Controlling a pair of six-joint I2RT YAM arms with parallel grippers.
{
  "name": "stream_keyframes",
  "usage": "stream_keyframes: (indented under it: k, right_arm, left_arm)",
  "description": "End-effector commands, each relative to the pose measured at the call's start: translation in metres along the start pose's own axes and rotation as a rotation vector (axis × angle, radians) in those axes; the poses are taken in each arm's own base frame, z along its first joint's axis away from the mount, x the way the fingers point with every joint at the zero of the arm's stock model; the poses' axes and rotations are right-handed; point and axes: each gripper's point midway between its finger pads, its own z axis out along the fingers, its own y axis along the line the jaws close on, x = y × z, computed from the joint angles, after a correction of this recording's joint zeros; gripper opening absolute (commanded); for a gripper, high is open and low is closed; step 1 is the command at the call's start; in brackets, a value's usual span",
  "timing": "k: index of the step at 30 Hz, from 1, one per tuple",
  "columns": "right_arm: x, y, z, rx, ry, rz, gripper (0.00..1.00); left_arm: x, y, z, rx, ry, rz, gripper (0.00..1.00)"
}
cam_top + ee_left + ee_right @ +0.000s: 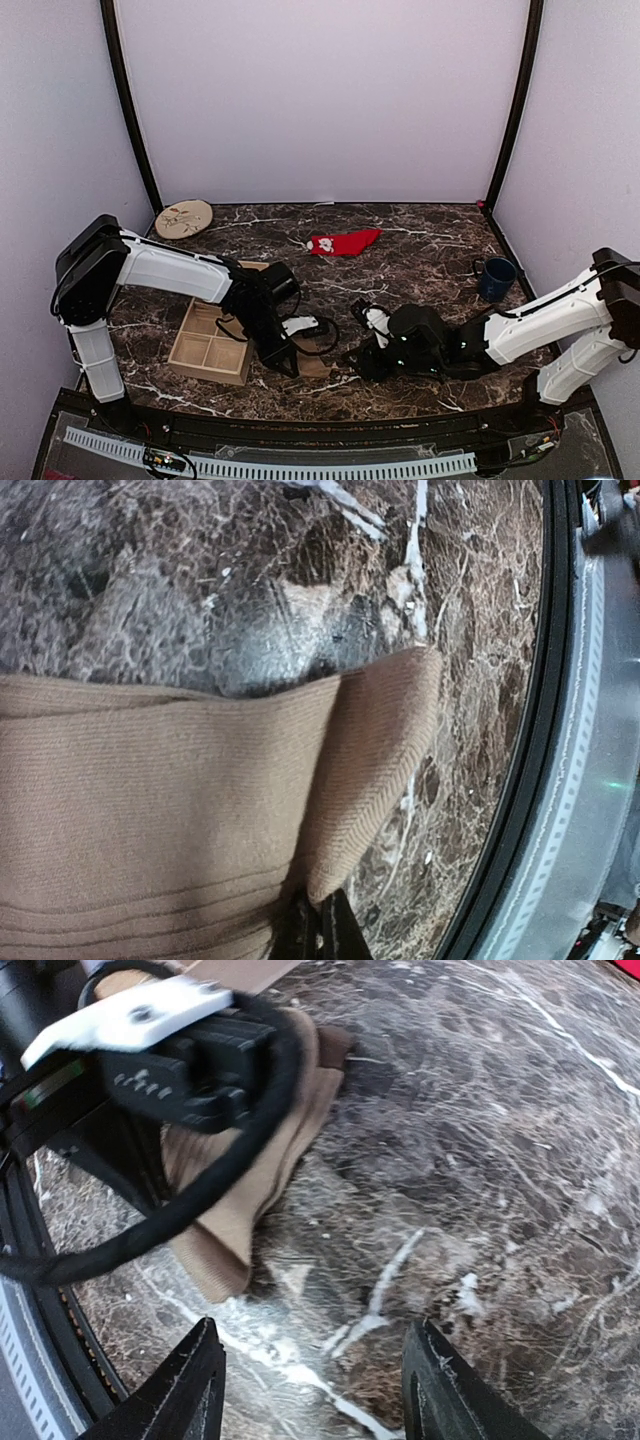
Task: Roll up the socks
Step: Roll the sock at the center of the board.
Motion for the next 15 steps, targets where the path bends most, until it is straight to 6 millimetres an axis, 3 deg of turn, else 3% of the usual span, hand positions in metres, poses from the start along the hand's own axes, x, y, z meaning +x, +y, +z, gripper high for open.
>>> stream_keyframes:
  k: [1,15]
  right_arm:
    - [-0.02,0.03,0.002,-0.095,-0.06,-0.065,0.57]
    - [-0.01,0.063,0.031,-0.227,-0.024,-0.145,0.6]
  left_arm:
    - [0.006,-0.01,-0.006,0.08,0.006,-0.061,0.0]
    - [0.016,-0.011,-0.006,0.154,0.037,-0.144,0.0]
